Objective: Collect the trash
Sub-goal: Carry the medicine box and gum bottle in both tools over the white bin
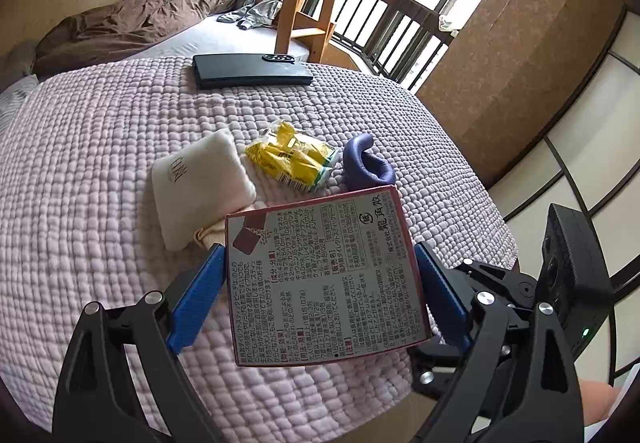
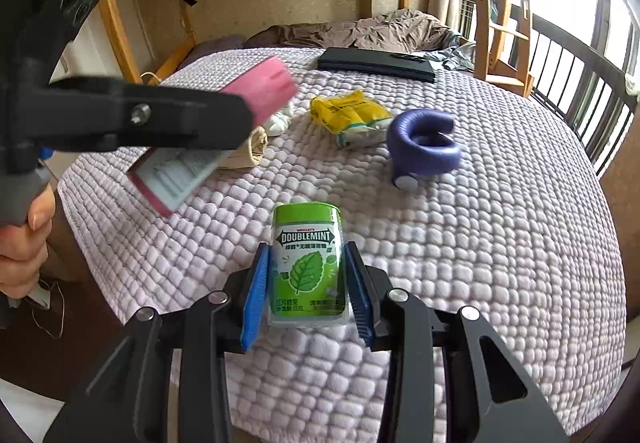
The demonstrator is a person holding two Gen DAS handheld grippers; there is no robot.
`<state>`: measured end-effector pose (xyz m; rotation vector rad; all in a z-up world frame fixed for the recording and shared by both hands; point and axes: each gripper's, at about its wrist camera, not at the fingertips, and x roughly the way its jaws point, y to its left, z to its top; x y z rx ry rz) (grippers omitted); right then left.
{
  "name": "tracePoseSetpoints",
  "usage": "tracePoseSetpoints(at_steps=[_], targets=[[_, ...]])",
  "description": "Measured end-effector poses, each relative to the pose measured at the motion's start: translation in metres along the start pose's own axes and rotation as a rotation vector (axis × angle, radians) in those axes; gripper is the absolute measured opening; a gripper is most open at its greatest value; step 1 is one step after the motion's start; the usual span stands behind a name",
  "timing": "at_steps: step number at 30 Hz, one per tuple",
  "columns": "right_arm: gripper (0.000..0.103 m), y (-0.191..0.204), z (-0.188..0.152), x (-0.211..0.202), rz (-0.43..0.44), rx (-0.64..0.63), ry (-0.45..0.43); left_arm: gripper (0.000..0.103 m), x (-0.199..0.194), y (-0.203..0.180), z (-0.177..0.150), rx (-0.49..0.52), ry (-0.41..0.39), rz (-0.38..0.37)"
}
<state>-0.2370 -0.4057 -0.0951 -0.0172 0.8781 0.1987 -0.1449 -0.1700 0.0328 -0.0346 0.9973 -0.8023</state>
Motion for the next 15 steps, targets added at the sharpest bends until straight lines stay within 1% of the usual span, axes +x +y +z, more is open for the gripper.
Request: tracePoseSetpoints(at_steps=[4,8,15], targets=[[0.037,-0.007,-0.005,-0.007,0.021,0.052,-0.001,0.093,-0.006,0.001,-0.006,-0.013,-0.005,-0.002],[0.037,-0.010,-0.009,-0.014,0.037,0.091,0.001,0.093,-0.011,0.002,-0.015,-0.016,-0.009,0.023],[0.037,-0.007,-0.016,-0.027,0.042,0.103,0.014,0.093,-0.018,0.001,-0.033,-0.006,-0.006,0.068]])
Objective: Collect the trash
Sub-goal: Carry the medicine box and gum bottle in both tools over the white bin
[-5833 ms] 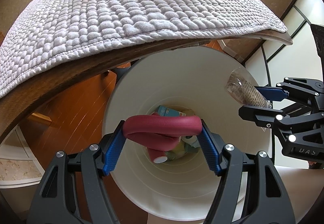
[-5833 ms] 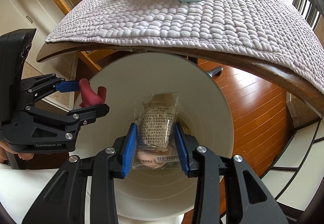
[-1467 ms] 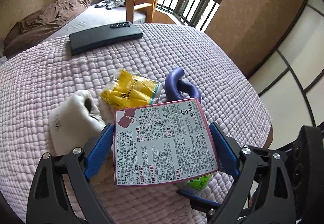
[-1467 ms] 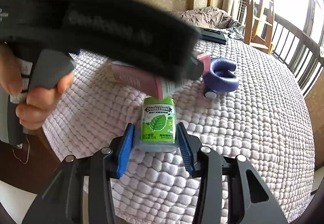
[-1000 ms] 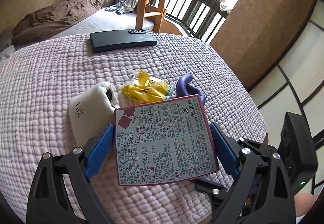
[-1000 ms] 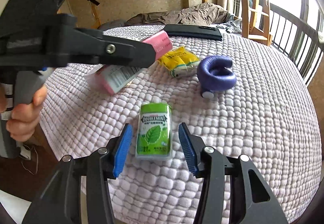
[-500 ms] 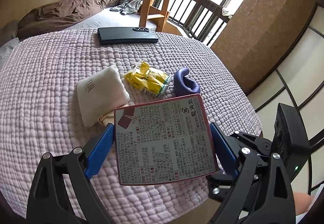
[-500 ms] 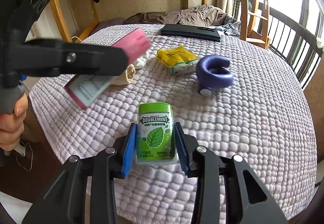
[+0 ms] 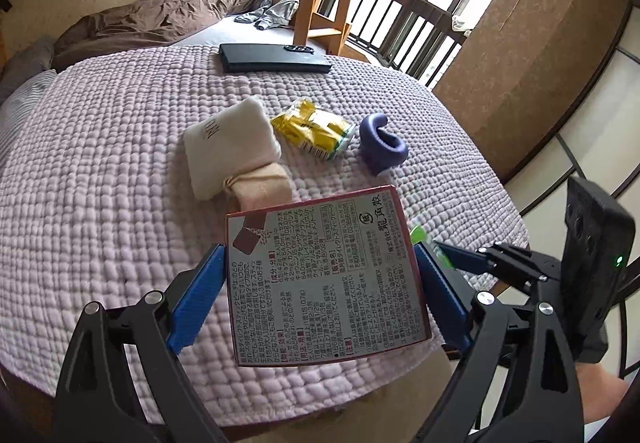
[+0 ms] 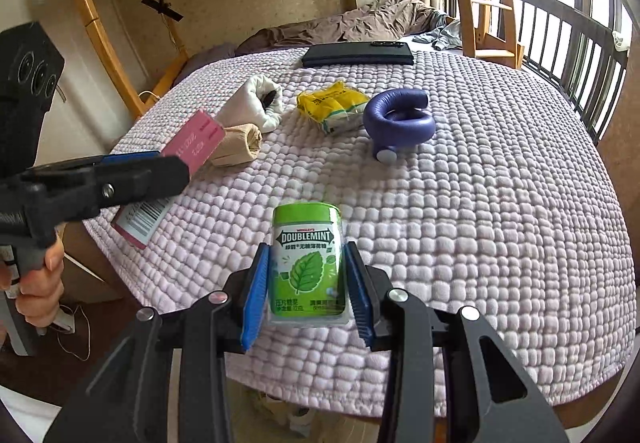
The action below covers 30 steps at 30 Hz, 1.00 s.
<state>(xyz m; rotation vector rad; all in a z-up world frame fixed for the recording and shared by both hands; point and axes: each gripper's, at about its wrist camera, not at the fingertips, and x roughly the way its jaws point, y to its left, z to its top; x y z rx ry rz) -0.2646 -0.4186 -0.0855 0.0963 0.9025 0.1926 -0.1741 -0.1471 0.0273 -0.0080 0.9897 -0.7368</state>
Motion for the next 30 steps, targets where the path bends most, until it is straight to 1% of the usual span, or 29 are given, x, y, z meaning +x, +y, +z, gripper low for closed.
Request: tracePoseSetpoints(at_steps=[12,20,30], targets=[[0.037,0.015,-0.017,-0.031,0.014,-0.012,-0.008,0.093,-0.021,-0.004,-0.023,0.022,-0.009,0.041],[0.037,0.023,-0.034,-0.049,0.015,-0.023,-0.004,0.093,-0.031,-0.008,-0.035,0.034,-0.010,0.049],[0.037,0.030,-0.044,-0.064,0.014,-0.032,-0.006,0.093,-0.043,-0.017,-0.050,0.052,-0.003,0.055]])
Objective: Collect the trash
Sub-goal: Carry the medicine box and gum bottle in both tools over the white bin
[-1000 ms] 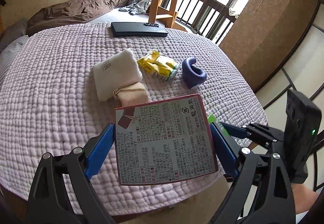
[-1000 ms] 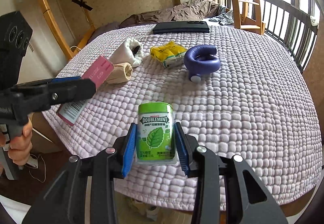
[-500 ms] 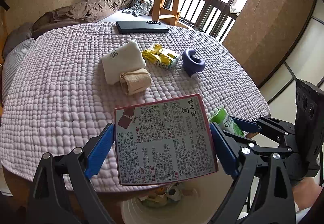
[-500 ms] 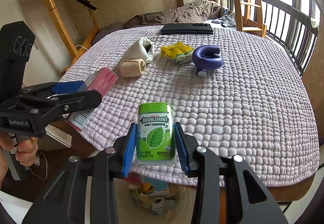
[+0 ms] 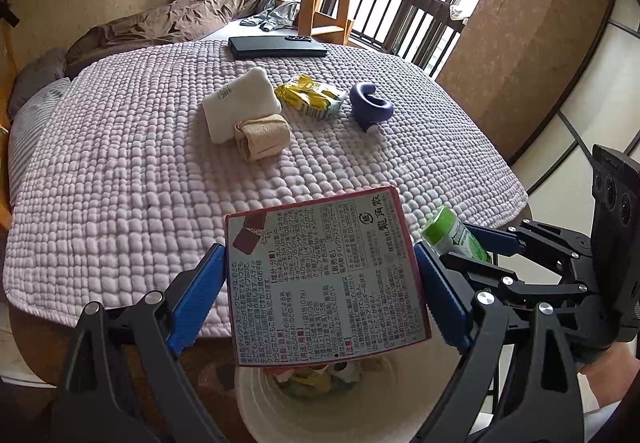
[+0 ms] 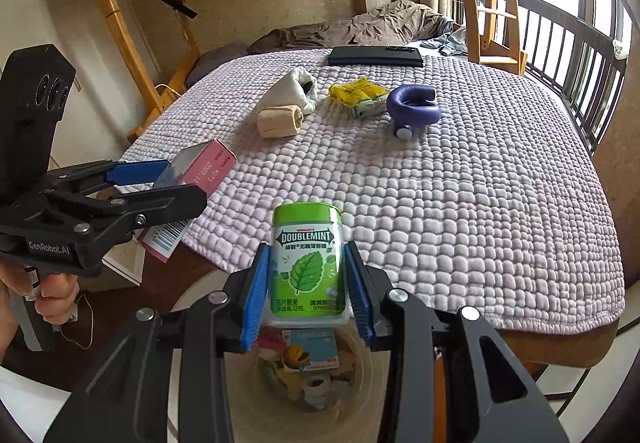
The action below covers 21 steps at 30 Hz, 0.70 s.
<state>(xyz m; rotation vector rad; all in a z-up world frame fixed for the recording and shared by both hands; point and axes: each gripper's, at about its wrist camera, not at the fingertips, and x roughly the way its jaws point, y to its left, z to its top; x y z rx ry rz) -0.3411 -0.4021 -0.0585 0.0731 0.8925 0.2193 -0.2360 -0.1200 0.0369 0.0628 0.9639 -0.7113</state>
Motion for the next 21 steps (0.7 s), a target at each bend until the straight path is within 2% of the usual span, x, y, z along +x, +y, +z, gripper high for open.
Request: tracePoseSetpoints(at_steps=[21], targets=[[0.037,0.010,-0.031,-0.028,0.006,-0.001,0.033,0.093,-0.014,-0.013,-0.032,0.038,0.052,-0.017]])
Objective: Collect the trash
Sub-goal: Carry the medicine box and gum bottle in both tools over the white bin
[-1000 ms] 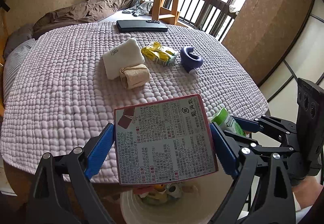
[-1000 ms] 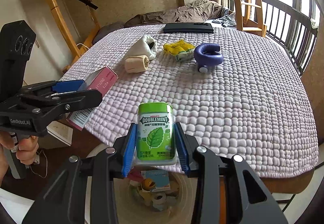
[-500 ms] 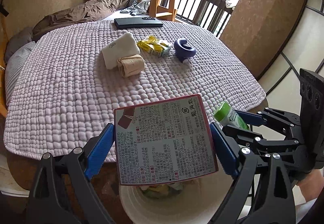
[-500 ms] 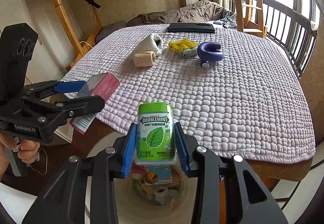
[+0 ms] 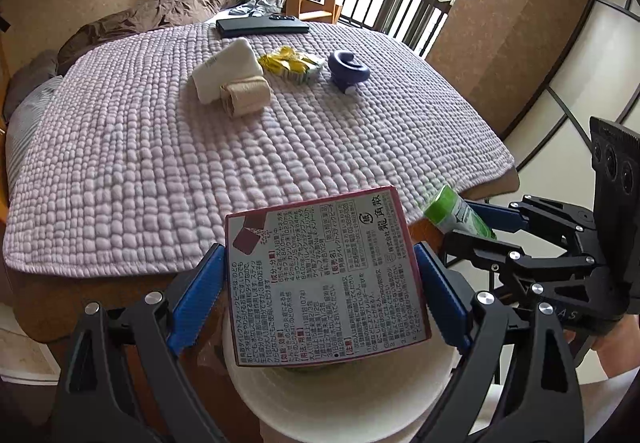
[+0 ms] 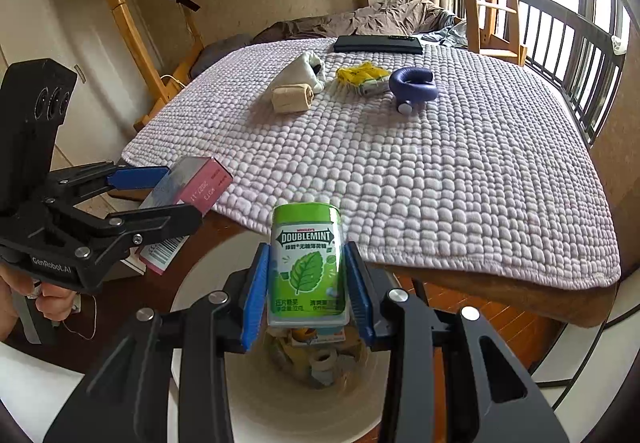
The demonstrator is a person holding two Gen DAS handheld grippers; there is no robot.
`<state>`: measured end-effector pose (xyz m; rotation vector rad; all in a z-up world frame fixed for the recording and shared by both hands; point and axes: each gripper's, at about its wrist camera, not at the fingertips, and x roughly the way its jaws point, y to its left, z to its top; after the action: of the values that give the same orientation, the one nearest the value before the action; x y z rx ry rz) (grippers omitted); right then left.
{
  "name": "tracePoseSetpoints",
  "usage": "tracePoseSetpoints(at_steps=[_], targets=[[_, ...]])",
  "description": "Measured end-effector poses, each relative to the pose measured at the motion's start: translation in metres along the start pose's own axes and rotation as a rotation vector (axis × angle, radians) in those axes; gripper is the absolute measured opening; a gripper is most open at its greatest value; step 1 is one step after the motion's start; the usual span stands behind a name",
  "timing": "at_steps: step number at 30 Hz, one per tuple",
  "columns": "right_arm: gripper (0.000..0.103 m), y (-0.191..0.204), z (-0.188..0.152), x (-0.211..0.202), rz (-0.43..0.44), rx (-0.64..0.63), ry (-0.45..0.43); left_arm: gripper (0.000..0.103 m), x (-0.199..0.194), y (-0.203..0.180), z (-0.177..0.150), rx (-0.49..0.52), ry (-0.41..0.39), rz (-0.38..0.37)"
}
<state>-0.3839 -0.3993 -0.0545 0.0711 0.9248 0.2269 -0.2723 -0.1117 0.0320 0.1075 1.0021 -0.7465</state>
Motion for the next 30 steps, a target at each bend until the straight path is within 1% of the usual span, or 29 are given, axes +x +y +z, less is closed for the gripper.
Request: tracePoseSetpoints(at_steps=[21,30], targets=[[0.037,0.006,-0.030,-0.002,0.002,0.008,0.065,0.093,0.005,-0.016,-0.032,0.068,0.083,-0.027],[0.037,0.005,-0.041,0.003,0.000,0.022,0.093,0.093,0.015,-0.022,-0.043,0.106,0.121,-0.015]])
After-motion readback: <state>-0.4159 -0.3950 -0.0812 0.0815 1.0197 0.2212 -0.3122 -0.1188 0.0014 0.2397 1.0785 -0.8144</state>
